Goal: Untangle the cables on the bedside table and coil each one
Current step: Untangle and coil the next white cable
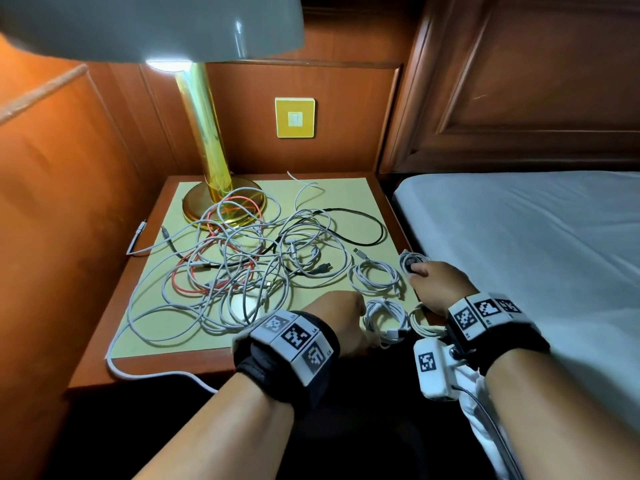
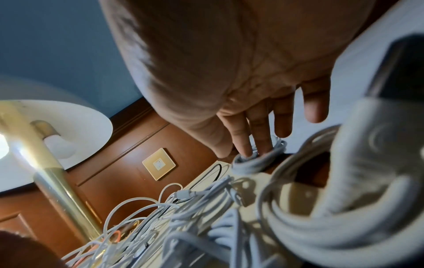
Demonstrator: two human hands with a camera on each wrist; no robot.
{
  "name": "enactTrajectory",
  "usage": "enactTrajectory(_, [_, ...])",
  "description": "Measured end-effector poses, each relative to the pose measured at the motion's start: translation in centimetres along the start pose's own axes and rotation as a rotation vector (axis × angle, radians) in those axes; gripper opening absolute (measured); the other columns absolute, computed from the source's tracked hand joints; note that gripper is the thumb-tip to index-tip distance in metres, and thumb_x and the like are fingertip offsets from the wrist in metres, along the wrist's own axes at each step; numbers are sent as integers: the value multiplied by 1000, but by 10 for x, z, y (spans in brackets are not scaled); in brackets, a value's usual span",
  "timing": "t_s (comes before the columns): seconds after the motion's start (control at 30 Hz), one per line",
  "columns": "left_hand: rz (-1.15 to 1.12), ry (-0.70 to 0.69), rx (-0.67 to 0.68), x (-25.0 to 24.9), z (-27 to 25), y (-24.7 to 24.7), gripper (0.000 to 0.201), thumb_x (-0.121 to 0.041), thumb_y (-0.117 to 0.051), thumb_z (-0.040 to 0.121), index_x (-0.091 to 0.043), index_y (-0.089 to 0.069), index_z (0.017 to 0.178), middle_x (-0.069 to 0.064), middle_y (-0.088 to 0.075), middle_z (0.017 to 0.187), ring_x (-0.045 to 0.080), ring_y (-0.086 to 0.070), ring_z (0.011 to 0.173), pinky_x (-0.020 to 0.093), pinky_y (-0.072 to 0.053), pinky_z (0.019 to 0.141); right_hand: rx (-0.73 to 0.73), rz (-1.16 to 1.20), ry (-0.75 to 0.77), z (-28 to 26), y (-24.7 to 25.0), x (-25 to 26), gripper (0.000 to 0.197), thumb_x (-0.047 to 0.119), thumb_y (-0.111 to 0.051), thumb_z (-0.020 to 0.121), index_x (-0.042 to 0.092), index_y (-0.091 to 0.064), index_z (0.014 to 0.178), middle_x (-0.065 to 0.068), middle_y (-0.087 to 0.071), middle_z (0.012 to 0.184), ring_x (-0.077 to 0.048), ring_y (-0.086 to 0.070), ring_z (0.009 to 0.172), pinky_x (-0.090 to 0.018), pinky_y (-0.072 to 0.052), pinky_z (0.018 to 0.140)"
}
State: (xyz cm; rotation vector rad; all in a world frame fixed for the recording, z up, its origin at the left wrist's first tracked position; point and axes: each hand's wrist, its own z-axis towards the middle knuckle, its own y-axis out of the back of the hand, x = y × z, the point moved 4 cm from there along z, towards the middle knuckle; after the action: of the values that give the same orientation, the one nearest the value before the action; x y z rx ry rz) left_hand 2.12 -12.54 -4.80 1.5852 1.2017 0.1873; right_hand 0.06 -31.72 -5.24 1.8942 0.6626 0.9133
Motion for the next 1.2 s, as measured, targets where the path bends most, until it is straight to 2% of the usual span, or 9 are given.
enactTrajectory(0.17, [18,-15,-17,1,-6,6,58,-52,-65,91,-15,-53,133,1,-61,126,23,-58,115,32,-49,91,-13,52,8,0,1,-6,34,21,-44,99,1,-63,119,-18,-63,128,-36,-57,119,-42,-45,104])
enactTrajectory(0.33, [-16,-53,-147,8,-24,24,43,-47,-67,91,-18,-61,122,-1,-65,116,22,-61,106,37,-53,90,-163,188,66,-13,13,4,30,20,-50,101,16,-67,124,-3,-64,133,-27,-57,119,-31,-42,96])
enactTrajectory(0.5, [-205,-76,-534,43,-63,62,13,-29,-65,94,-18,-64,87,-1,-67,88,19,-60,79,26,-47,67,-193,271,216,-40,16,41,25,24,-55,98,20,-67,120,-2,-67,120,-22,-59,106,-29,-43,90])
enactTrajectory(0.63, [-189,182,-703,109,-100,83,19,-32,-64,93,-21,-60,79,-4,-62,78,16,-57,76,26,-37,64,-46,270,360,-64,3,77,19,27,-58,97,21,-68,113,2,-67,104,-17,-62,100,-27,-44,83])
enactTrajectory(0.73, [-92,370,-597,152,-120,77,22,-33,-67,91,-19,-60,75,-2,-61,74,23,-62,81,30,-39,64,92,214,437,-78,-14,103,19,32,-59,97,22,-68,110,3,-68,99,-20,-66,94,-30,-50,84])
enactTrajectory(0.83, [-70,366,-353,160,-130,52,17,-34,-73,85,-20,-66,79,-5,-64,75,18,-62,79,28,-43,62,239,122,448,-89,-37,128,21,37,-62,96,19,-70,105,-1,-71,98,-21,-68,90,-34,-54,85])
enactTrajectory(1.0, [-37,278,-19,154,-126,12,34,-37,-86,68,-30,-62,92,-8,-60,94,15,-62,91,26,-51,76,341,-172,410,-100,-82,153,46,52,-72,83,6,-73,81,-6,-69,75,-18,-63,69,-25,-42,59])
enactTrajectory(1.1, [31,234,25,152,-117,7,19,-31,-83,72,-30,-67,81,-6,-64,89,16,-63,89,26,-51,72,363,-250,395,-103,-105,165,43,43,-76,82,11,-54,65,-2,-54,64,-13,-49,55,-23,-34,46])
enactTrajectory(1.2, [0,193,16,151,-116,9,10,-29,-81,76,-28,-71,77,-9,-62,76,11,-60,77,21,-44,65,332,-258,386,-104,-110,178,39,30,-78,82,13,-49,62,-1,-49,63,-12,-45,52,-22,-33,43])
